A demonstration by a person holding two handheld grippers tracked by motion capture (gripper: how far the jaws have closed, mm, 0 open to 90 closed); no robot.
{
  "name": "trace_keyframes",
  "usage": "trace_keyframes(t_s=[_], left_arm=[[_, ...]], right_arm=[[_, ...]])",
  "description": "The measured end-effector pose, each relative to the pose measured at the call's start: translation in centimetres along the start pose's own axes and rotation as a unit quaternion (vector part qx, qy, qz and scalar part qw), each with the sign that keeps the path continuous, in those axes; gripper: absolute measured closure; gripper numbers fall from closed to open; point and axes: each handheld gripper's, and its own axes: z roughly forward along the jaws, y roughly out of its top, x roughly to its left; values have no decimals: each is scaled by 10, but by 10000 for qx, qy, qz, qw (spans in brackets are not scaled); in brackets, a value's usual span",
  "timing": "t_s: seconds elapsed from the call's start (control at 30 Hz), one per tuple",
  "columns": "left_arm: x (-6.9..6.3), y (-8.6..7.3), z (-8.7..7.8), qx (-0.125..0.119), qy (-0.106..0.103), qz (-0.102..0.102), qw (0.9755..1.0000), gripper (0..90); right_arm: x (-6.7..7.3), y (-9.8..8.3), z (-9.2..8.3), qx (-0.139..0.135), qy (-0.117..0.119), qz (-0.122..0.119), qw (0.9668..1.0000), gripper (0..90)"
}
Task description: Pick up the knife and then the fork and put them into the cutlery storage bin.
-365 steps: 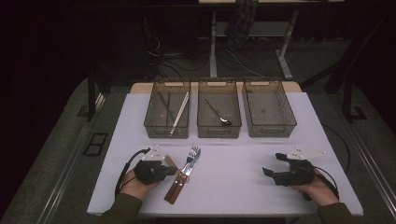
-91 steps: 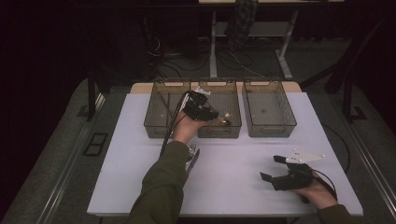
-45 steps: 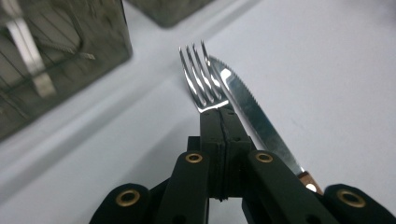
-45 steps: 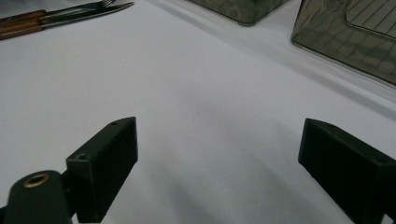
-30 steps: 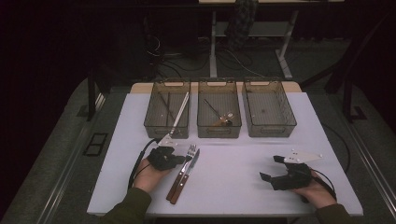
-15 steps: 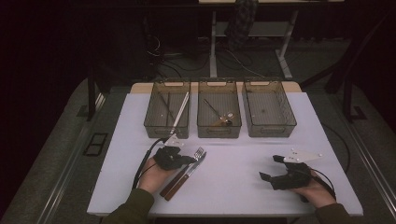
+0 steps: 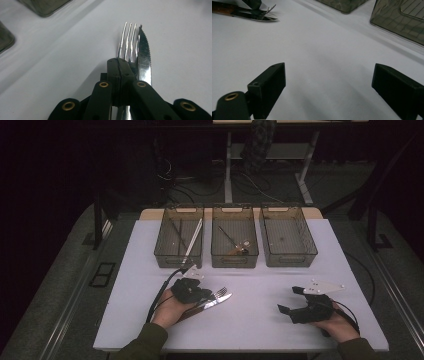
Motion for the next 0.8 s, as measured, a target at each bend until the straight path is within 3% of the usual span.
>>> trace_keyframes(t_s=[0.23, 0.3, 0.47, 0.63, 0.8], left_arm=[[2, -1, -15, -136, 13, 99, 9999, 824], [1, -2, -22, -220, -105, 30, 9997, 782], [-4, -10, -38, -168, -95, 45, 9998, 689], [-10, -20, -50, -143, 4, 86, 9999, 659], [-6, -30, -54, -113, 63, -37, 9999, 673]], right_arm=[[0, 0, 0, -2, 1, -7, 10000, 114], [-1, -1, -1, -3, -1, -8, 10000, 114], [-1, -1, -1, 26, 1, 3, 10000, 114], [-1, -1, -1, 35, 2, -5, 10000, 114], [-1, -1, -1, 32, -1, -18, 10000, 114]])
